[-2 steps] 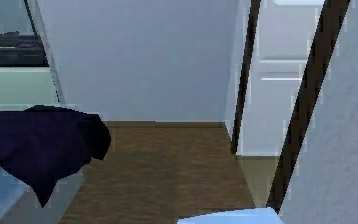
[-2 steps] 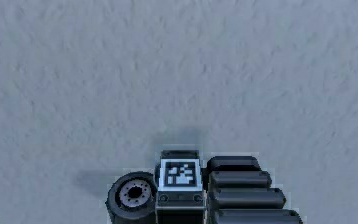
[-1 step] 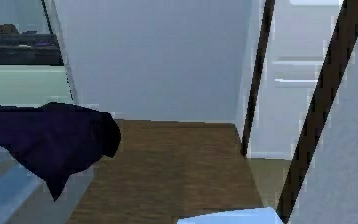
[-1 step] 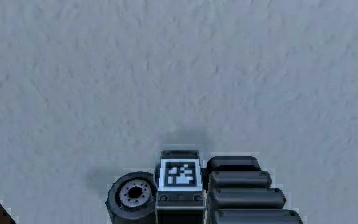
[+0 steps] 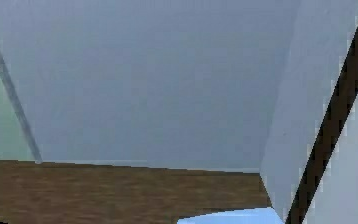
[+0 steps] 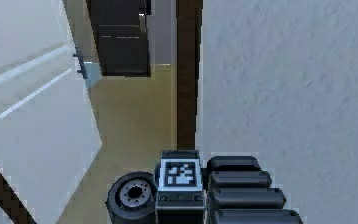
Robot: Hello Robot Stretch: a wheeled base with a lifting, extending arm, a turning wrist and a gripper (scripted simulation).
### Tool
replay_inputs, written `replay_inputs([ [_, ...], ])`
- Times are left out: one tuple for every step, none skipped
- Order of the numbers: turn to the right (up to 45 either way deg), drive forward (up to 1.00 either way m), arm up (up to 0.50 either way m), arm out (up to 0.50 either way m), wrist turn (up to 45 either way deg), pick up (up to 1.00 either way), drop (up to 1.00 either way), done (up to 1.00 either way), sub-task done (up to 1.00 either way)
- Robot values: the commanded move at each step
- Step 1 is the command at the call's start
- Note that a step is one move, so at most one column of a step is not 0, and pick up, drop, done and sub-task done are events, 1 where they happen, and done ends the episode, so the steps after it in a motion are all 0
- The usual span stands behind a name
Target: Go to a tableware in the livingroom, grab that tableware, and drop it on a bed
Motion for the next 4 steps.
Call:
replay_inputs([
  [0.0,0.75,0.00,0.00,0.0,0.00,0.00,0.00,0.00],
  [-30.0,0.00,0.00,0.00,0.0,0.00,0.00,0.00,0.00],
  [0.0,0.50,0.00,0.00,0.0,0.00,0.00,0.00,0.00],
  [-45.0,0.00,0.00,0.00,0.0,0.00,0.00,0.00,0.00],
])
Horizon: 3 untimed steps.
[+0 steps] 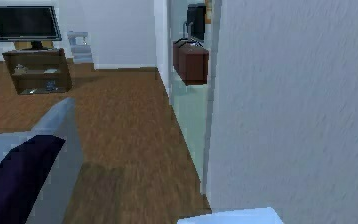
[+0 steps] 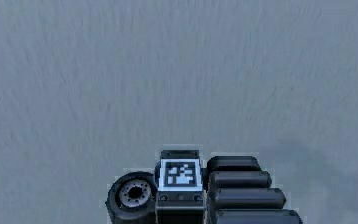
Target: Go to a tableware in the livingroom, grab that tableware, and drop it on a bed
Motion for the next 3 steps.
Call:
replay_inputs([
  [-9.0,0.00,0.00,0.00,0.0,0.00,0.00,0.00,0.00],
  [0.0,1.00,0.00,0.00,0.0,0.00,0.00,0.00,0.00],
  [0.0,0.45,0.00,0.00,0.0,0.00,0.00,0.00,0.00],
])
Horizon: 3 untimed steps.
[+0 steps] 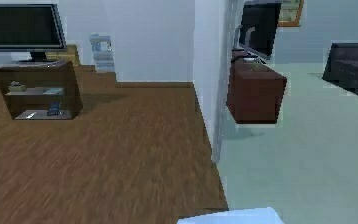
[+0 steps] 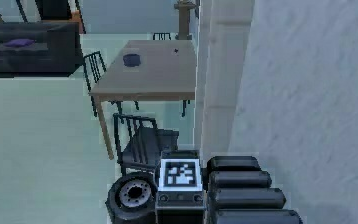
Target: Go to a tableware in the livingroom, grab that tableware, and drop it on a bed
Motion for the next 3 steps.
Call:
replay_inputs([
  [45.0,0.00,0.00,0.00,0.0,0.00,0.00,0.00,0.00],
  [6.0,0.00,0.00,0.00,0.0,0.00,0.00,0.00,0.00],
  [0.0,1.00,0.00,0.00,0.0,0.00,0.00,0.00,0.00],
])
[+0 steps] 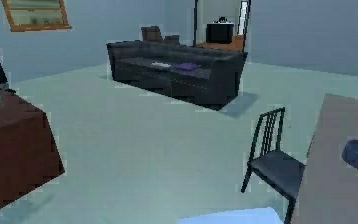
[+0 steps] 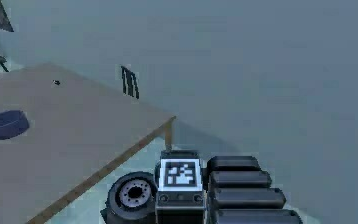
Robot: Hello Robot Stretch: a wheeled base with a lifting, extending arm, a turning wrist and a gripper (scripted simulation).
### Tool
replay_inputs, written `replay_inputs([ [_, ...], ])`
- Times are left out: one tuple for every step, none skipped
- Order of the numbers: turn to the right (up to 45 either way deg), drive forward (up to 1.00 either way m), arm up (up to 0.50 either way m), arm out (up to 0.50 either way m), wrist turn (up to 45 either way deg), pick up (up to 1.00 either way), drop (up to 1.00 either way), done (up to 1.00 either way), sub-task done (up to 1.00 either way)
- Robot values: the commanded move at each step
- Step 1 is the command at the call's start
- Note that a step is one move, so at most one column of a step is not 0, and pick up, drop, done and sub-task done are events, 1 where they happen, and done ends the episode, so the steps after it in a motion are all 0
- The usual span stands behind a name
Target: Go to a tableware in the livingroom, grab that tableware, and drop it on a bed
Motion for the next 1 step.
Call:
replay_inputs([
  [0.0,1.00,0.00,0.00,0.0,0.00,0.00,0.00,0.00],
])
